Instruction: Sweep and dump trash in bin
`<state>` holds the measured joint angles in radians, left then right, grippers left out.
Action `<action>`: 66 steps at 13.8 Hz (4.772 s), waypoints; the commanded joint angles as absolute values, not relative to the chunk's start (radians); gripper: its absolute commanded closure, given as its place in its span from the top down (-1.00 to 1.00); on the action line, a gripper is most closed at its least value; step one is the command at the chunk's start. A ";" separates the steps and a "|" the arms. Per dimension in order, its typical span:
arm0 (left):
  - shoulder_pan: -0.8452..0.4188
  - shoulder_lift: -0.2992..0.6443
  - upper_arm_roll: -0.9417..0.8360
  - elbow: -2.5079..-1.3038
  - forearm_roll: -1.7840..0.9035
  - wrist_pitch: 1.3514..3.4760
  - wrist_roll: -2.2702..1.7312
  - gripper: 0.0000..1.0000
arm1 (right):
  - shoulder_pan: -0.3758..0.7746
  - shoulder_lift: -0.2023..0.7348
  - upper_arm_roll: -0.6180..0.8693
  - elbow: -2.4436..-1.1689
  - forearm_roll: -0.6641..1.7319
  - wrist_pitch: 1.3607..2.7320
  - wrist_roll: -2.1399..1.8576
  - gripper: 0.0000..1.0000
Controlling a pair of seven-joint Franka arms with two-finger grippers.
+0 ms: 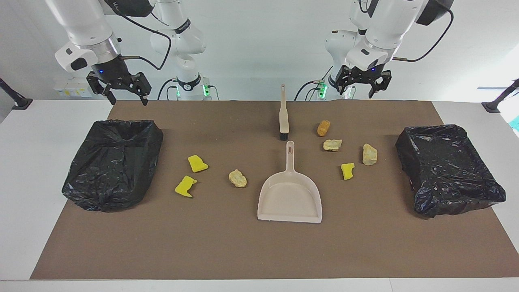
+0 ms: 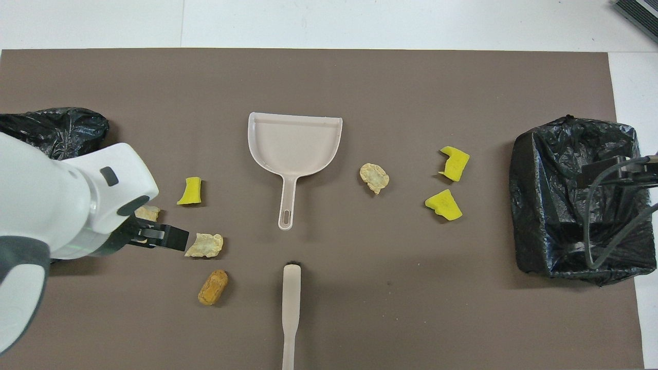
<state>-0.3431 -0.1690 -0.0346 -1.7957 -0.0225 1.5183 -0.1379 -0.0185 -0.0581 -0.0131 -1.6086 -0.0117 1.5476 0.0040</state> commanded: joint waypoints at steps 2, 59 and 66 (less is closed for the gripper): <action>-0.466 -0.250 -0.021 -1.946 -0.017 1.595 -0.219 1.00 | -0.008 -0.081 -0.008 -1.628 -0.006 1.536 0.012 1.00; -1.005 -0.298 -0.025 -2.619 -0.155 2.217 -0.643 -1.00 | 0.534 0.425 0.124 -1.669 0.238 2.238 0.784 1.00; -0.989 -0.307 -0.018 -2.565 -0.153 2.056 -0.768 -1.00 | 0.586 0.477 0.124 -1.669 0.086 2.243 0.850 0.87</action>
